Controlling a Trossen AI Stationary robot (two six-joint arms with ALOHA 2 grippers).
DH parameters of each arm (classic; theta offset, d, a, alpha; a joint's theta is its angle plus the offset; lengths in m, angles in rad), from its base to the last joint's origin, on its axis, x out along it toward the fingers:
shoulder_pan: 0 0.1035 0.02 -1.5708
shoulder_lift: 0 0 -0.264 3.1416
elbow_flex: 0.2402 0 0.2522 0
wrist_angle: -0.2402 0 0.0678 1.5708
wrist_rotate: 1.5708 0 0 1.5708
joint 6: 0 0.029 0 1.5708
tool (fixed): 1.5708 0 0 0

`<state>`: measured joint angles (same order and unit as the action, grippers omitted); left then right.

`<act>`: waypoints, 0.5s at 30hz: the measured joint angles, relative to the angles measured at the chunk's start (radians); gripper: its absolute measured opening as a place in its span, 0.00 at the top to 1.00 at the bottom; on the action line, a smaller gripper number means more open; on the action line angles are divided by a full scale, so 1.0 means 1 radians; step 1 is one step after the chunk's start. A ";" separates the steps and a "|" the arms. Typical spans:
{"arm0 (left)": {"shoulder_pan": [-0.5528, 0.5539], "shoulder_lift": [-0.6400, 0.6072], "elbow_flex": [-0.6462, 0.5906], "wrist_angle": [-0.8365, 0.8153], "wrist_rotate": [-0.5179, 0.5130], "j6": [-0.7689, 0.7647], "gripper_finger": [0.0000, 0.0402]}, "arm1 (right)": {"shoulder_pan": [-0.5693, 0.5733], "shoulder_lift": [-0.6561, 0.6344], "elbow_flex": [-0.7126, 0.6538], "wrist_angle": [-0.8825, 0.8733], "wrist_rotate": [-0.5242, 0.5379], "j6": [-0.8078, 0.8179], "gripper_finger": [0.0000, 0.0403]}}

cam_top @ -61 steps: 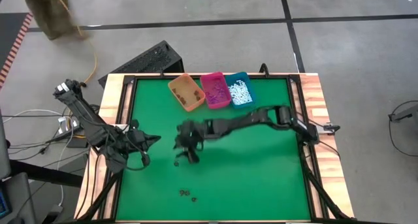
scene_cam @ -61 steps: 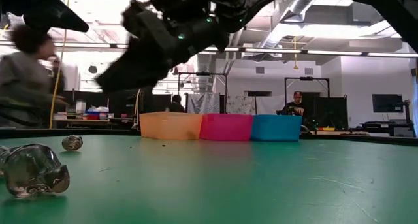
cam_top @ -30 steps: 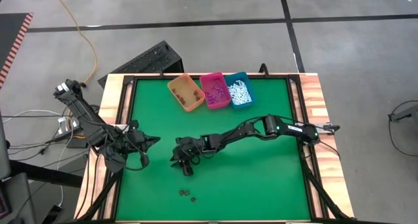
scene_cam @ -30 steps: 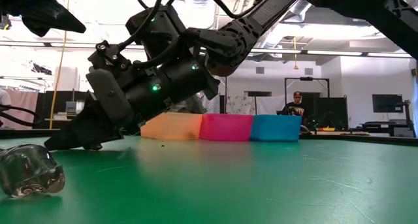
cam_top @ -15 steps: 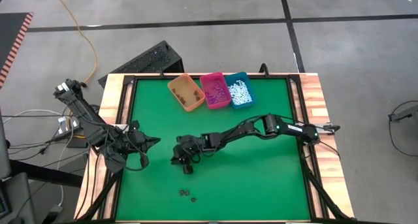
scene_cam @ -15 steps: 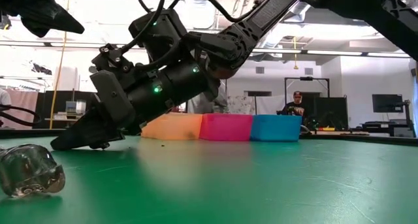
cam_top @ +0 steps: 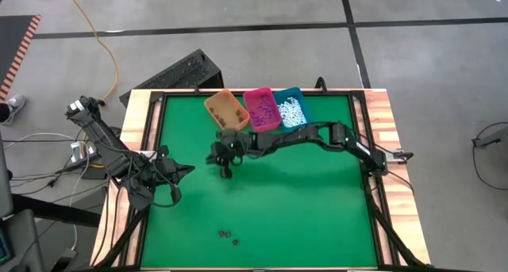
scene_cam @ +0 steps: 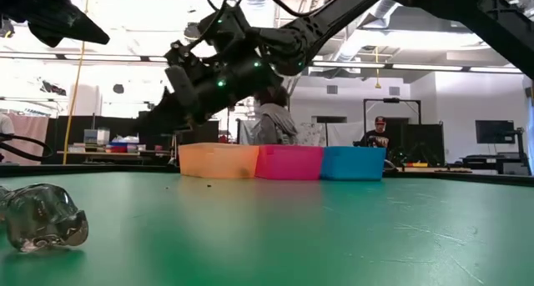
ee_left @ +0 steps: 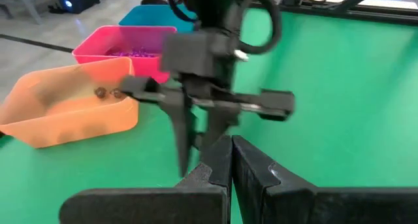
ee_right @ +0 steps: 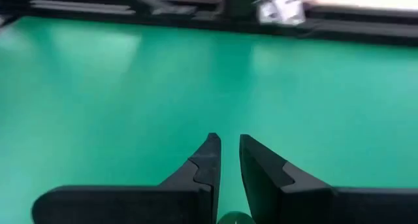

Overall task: Sort Halloween decoration
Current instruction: Put the top transparent black skull toy into the orange bin

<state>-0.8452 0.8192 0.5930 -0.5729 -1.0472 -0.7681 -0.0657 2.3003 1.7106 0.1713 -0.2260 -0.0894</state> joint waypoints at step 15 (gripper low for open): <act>0.000 0.000 0.000 -0.015 -0.012 -0.004 1.00 | -0.279 -0.071 0.002 0.023 0.057 0.107 0.80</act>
<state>-0.8450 0.8196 0.5930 -0.5880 -1.0594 -0.7725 -0.3446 2.2294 1.7126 0.1944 -0.1689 0.0176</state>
